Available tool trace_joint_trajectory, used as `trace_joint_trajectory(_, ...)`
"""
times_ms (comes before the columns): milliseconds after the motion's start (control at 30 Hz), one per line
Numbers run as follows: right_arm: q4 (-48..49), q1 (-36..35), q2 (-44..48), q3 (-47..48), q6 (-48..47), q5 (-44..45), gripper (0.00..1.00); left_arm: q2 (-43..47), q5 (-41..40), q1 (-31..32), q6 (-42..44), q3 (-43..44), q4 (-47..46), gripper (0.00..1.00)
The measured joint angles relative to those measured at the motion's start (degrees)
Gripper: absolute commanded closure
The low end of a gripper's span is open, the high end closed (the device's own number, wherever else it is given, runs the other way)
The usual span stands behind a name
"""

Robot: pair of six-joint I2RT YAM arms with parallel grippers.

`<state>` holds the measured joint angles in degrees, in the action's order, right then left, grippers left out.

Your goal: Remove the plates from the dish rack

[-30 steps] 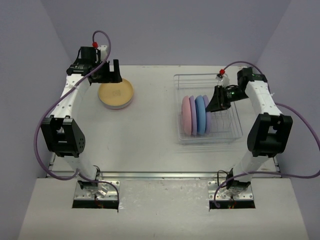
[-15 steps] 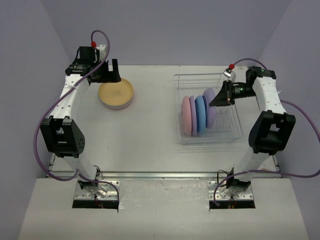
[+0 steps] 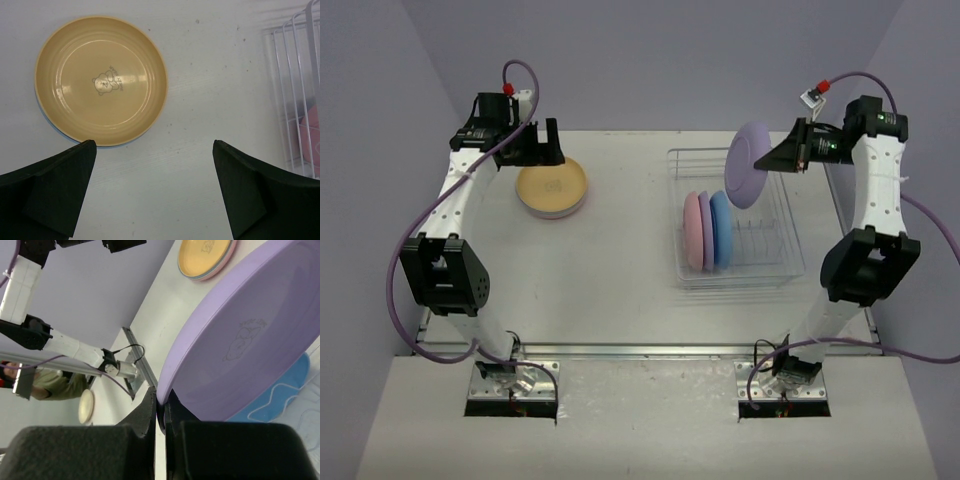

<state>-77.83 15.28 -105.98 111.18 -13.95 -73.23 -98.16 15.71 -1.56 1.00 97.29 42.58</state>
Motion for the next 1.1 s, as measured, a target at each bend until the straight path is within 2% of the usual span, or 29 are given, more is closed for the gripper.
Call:
trace_joint_trajectory(100, 0.1, -1.5, 1.0, 5.6, 1.9, 3.4, 1.0, 0.6, 0.7, 0.0, -0.1, 0.4, 0.6, 0.0)
trace_joint_trajectory(167, 1.1, -4.4, 2.5, 8.6, 2.5, 8.7, 1.0, 1.2, 1.7, 0.0, -0.8, 1.3, 1.0, 0.0)
trace_joint_trajectory(233, 2.7, -9.7, 4.9, 10.0, 2.2, 15.5, 1.0, 1.6, 2.5, 0.0, -1.4, 3.0, 1.4, 0.0)
trace_joint_trajectory(333, 7.0, -23.4, 10.4, 8.3, -0.1, 29.3, 1.0, 2.0, 3.8, 0.0, -2.0, 6.8, 2.8, 0.0)
trace_joint_trajectory(467, 13.4, -43.3, 18.1, 1.3, -6.6, 47.8, 1.0, 2.6, 5.9, 0.0, -1.8, 12.5, 4.7, 0.0)
trace_joint_trajectory(633, 21.8, -58.1, 24.9, -12.9, -17.5, 70.6, 1.0, 4.2, 8.7, 0.0, 0.9, 17.3, 7.2, 0.02)
trace_joint_trajectory(733, 28.1, -63.6, 24.9, -21.0, -24.7, 82.3, 1.0, 5.3, 11.0, 0.0, 3.5, 17.8, 9.1, 0.06)
trace_joint_trajectory(867, 39.0, -69.3, 23.9, -33.1, -35.6, 93.5, 1.0, 5.6, 14.2, 0.7, 7.4, 17.0, 12.4, 0.09)
trace_joint_trajectory(1100, 52.2, -74.2, 22.7, -43.4, -50.2, 101.6, 1.0, 7.4, 15.2, 6.0, 12.0, 8.7, 15.8, 0.11)
